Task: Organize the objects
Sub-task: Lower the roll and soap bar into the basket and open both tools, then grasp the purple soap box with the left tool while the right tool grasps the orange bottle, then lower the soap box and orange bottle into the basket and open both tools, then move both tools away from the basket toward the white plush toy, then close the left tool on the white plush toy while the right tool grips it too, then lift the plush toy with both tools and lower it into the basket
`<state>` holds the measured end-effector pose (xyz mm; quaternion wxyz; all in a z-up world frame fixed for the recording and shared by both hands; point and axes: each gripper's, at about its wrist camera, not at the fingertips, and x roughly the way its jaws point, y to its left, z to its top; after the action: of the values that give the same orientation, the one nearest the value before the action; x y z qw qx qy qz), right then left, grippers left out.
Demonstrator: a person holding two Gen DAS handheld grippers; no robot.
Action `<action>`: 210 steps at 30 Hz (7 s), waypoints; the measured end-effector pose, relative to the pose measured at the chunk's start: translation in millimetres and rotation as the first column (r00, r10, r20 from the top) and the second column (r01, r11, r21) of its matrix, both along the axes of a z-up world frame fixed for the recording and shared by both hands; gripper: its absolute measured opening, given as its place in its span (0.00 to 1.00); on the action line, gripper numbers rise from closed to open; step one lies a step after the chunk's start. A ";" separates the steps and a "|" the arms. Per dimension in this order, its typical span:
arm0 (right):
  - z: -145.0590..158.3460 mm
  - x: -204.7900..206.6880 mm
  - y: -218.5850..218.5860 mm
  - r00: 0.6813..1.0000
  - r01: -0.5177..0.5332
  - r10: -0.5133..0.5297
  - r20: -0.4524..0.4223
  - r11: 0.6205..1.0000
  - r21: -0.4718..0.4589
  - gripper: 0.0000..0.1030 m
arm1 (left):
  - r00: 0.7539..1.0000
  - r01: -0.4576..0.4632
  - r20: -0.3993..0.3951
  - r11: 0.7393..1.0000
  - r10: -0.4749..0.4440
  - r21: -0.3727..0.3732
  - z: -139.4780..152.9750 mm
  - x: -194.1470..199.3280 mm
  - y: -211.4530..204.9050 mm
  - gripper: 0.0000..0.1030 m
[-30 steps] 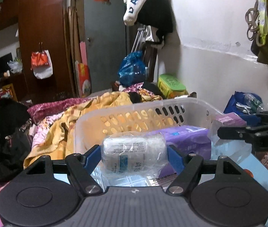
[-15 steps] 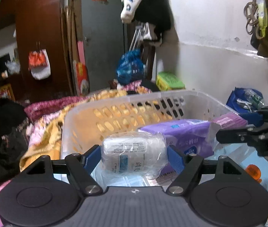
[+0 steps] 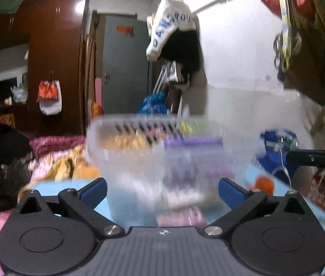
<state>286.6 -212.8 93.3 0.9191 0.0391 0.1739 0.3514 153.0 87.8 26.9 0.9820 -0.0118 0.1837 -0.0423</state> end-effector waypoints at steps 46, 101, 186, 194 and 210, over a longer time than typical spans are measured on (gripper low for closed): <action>-54.6 -13.7 17.9 0.998 0.035 -0.040 -0.042 0.994 -0.104 0.44 | 1.000 -0.005 -0.029 0.999 0.006 0.045 -42.2 23.9 -54.7 0.68; 47.6 44.7 64.3 0.992 0.126 -0.127 0.002 0.988 -0.087 1.00 | 0.990 -0.141 -0.016 0.990 0.142 0.015 58.5 66.9 7.0 0.97; -89.8 -121.7 32.4 0.969 -0.156 0.204 0.142 0.943 -0.293 0.19 | 0.936 0.338 0.072 0.938 -0.344 0.082 -74.7 -99.5 -106.2 0.31; -93.2 -122.8 37.7 0.968 -0.141 0.202 0.150 0.929 -0.342 0.16 | 0.937 0.339 0.061 0.936 -0.345 0.092 -77.4 -97.7 -107.1 0.31; 15.7 -132.8 31.7 0.920 -0.081 0.148 0.363 0.977 -0.195 0.12 | 0.886 0.242 0.335 0.936 -0.321 0.258 37.3 -103.8 -103.5 0.28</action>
<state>153.8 -181.1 109.0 0.9129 -0.1204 0.0274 0.3890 49.2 -15.6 64.2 0.9779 0.1264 -0.0025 -0.1668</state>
